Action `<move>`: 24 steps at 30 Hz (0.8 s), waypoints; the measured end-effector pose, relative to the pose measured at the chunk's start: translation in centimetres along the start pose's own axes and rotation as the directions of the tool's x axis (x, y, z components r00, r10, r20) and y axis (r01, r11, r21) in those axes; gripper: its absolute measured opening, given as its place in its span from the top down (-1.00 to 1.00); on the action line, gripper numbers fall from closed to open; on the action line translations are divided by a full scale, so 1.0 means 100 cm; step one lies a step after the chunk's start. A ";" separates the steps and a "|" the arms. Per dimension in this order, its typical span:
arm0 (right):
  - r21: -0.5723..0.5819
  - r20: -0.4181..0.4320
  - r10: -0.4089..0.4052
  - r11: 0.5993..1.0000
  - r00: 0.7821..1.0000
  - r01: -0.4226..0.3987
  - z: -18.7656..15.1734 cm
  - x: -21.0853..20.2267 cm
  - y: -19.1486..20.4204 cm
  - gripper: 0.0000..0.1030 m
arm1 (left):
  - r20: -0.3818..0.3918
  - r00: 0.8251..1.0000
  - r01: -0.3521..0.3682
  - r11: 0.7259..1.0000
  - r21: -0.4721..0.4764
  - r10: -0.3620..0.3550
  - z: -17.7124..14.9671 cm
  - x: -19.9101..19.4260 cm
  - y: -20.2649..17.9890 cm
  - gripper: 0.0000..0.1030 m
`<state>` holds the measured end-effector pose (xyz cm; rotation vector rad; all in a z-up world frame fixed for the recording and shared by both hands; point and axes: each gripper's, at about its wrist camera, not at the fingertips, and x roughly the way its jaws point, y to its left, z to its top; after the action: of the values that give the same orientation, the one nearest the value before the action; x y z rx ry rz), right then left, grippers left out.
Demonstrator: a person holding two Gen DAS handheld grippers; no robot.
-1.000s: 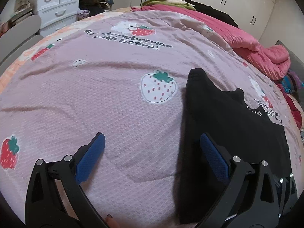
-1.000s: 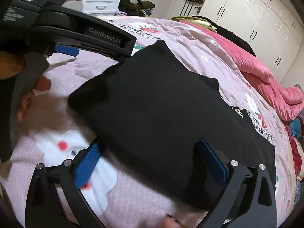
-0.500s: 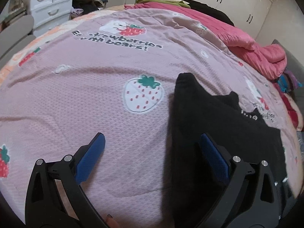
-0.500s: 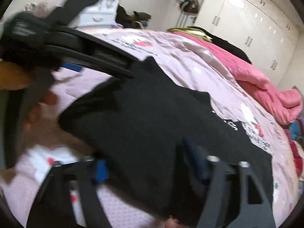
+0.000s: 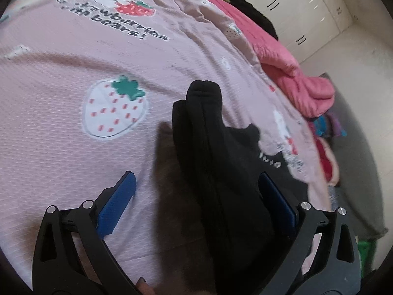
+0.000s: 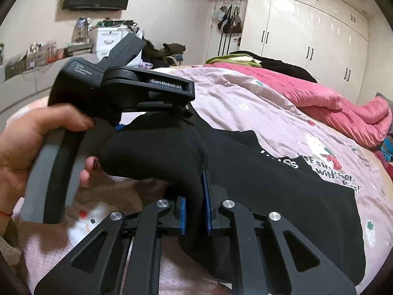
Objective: Fold small clothes
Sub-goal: 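Lift the gripped side with both grippers and fold it over the shirt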
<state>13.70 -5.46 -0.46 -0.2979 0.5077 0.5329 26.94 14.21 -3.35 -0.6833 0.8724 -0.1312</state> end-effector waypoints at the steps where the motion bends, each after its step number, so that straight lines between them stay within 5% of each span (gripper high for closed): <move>1: 0.003 0.004 0.001 1.000 1.000 -0.001 0.000 -0.002 0.000 0.80 | -0.005 1.000 0.030 0.999 -0.010 -0.030 0.000 0.002 -0.002 -0.48; 3: 0.013 0.012 0.002 1.000 1.000 -0.002 -0.001 -0.002 -0.002 0.80 | -0.013 0.998 0.066 0.998 -0.011 -0.066 -0.002 0.005 -0.008 0.12; 5: 0.023 0.025 -0.004 1.000 1.000 0.003 -0.002 -0.005 -0.005 0.81 | -0.027 0.995 0.092 0.996 0.015 -0.092 -0.005 0.009 -0.018 0.43; 15: 0.073 0.096 -0.064 0.996 0.993 0.058 -0.009 -0.034 -0.017 0.87 | 0.027 0.995 0.088 0.986 0.142 -0.093 -0.014 -0.006 -0.072 0.56; 24: 0.256 0.115 -0.095 0.965 0.989 0.062 -0.021 -0.062 -0.058 0.87 | 0.028 0.995 0.082 0.967 0.241 -0.091 -0.025 -0.010 -0.138 0.56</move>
<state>11.45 -13.55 1.91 -0.0404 0.4328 0.4017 26.69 2.51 4.46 -0.4954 0.7745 -0.2966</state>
